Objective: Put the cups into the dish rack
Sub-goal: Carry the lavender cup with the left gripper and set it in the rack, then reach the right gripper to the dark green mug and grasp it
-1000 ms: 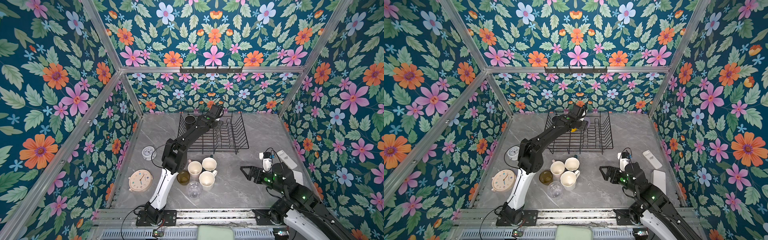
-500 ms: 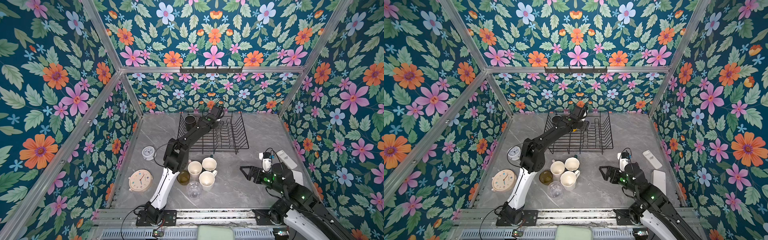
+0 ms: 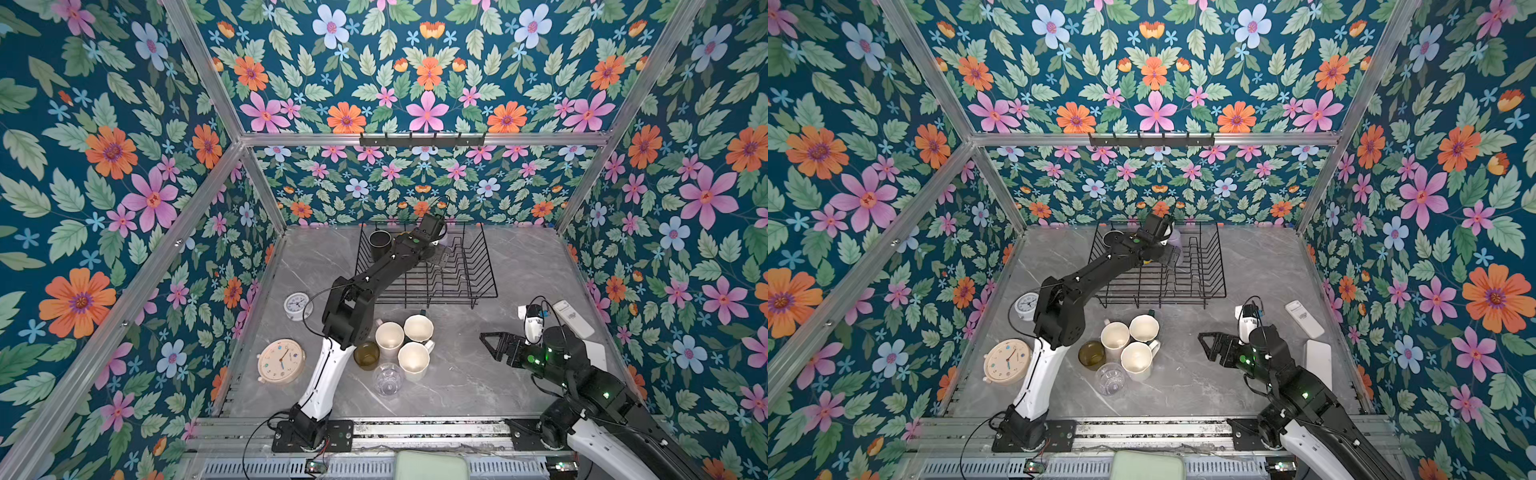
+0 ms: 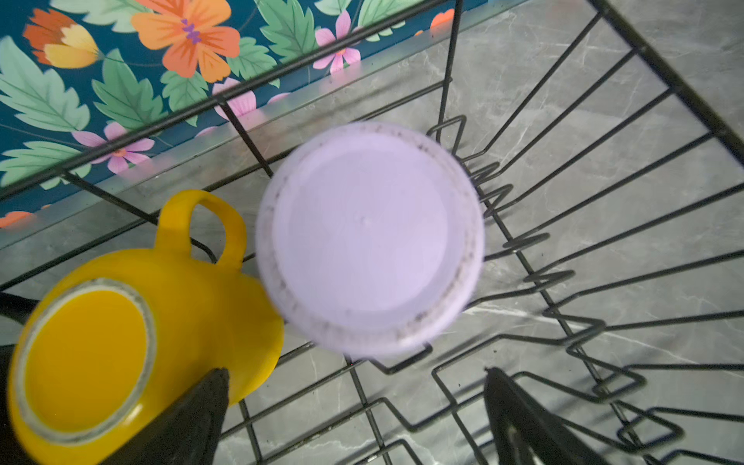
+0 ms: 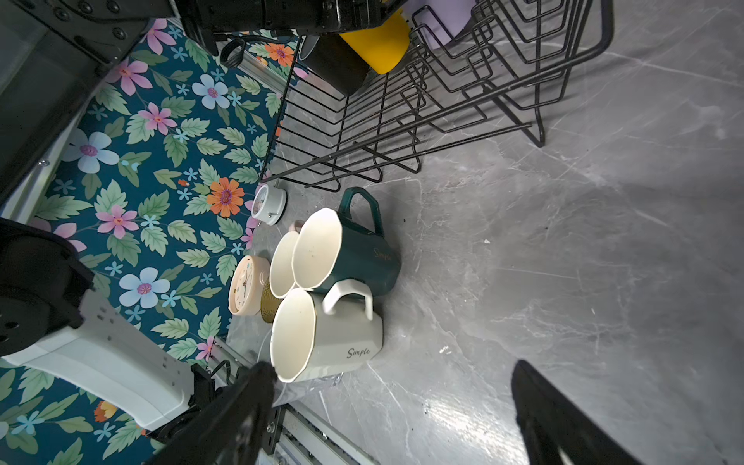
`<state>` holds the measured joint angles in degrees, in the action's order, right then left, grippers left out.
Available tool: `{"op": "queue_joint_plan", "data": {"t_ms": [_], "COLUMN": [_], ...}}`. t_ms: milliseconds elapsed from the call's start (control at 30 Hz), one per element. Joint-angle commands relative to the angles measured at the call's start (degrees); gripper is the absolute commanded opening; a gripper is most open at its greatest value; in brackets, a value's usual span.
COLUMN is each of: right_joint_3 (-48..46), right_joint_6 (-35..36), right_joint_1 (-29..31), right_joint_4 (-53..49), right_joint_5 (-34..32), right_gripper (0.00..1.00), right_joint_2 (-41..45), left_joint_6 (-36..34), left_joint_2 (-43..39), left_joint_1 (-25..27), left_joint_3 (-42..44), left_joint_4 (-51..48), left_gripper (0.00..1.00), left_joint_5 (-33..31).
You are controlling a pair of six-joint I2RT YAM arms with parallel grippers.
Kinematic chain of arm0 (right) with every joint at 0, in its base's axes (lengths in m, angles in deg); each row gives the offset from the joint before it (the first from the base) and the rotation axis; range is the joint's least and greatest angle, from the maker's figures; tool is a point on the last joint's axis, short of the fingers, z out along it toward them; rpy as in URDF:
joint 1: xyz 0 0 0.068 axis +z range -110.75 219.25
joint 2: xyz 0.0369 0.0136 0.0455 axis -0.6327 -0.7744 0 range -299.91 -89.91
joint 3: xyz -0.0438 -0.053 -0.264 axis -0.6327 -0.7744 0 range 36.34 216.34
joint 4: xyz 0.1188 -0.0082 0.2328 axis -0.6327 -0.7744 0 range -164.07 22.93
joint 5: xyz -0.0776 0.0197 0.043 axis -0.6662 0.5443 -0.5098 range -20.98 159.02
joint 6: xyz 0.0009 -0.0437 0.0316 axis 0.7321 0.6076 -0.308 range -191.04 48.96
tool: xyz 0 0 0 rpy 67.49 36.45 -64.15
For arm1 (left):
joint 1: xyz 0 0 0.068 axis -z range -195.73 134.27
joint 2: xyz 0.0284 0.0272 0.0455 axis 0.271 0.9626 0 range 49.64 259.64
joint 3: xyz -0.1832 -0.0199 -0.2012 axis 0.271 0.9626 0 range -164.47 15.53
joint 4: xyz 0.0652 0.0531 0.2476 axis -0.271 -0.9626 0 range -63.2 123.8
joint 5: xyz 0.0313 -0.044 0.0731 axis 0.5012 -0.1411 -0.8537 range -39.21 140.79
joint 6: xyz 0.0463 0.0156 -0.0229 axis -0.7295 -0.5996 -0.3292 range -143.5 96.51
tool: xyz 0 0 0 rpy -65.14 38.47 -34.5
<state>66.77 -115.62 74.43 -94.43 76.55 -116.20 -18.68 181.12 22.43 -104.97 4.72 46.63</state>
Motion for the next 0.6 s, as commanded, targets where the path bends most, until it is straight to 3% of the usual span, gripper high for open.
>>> {"op": "queue_joint_plan", "data": {"t_ms": [0, 167, 400, 567], "right_joint_3": [1.13, 4.10, 7.26, 8.31], "right_joint_6": [1.44, 3.21, 4.78, 5.48], "right_joint_1": [0.06, 0.07, 0.42, 3.28], "right_joint_4": [-1.53, -3.72, -3.37, -3.41], "right_joint_5": [-0.57, -0.41, 0.60, -3.09], "right_gripper": [0.90, 0.85, 0.77, 0.76], "right_joint_2": [-0.68, -4.82, -10.77, -12.90], "left_joint_6": [1.76, 4.41, 9.25, 13.12], "left_joint_2": [-3.40, -12.31, -30.53, -42.43], "left_joint_1": [0.04, -0.09, -1.38, -3.52], "left_joint_3": [2.99, 12.92, 34.91, 48.09], "left_joint_4": [5.17, 13.53, 28.61, 32.94], "left_gripper": [1.00, 1.00, 1.00, 1.00], "left_joint_5": [1.00, 0.17, -3.30, -3.75]}}
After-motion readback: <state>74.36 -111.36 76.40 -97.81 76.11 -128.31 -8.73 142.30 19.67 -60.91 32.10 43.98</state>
